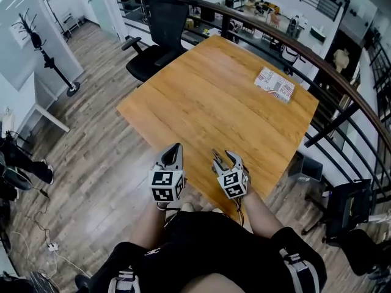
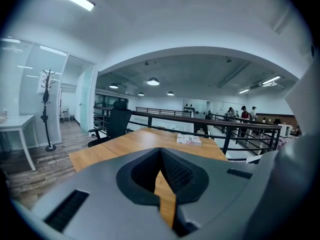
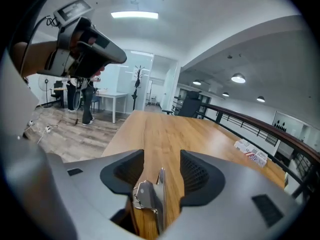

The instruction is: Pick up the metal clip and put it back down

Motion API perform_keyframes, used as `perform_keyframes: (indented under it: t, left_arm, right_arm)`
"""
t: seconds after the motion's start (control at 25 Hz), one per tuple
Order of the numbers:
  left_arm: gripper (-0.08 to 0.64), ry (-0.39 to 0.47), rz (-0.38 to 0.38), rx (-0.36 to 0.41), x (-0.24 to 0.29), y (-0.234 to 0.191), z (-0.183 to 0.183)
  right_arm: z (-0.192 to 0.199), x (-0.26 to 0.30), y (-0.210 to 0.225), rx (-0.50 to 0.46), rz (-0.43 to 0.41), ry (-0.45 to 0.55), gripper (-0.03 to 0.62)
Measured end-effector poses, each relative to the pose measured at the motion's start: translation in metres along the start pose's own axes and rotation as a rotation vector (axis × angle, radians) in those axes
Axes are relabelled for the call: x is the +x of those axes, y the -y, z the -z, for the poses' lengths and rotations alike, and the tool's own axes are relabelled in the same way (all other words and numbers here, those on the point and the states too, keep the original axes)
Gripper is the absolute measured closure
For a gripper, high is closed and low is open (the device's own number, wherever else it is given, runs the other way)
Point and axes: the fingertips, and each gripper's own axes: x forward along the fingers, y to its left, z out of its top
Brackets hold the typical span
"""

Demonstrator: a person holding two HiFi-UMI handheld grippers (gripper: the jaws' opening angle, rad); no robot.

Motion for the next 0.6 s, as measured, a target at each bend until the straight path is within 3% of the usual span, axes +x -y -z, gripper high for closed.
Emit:
perform_keyframes:
  t: [0.36,0.6]
  left_arm:
    - [0.549,-0.01,-0.052,-0.021,-0.008,-0.028,0.005]
    - [0.549,-0.012,-0.075,-0.028,-0.014,-0.039,0.008]
  right_arm:
    - [0.053,0.037,-0.016,-0.004,-0.016,-0.161,0.339]
    - [0.053,0.045,-0.017,0.043,-0.018,-0.147,0.341]
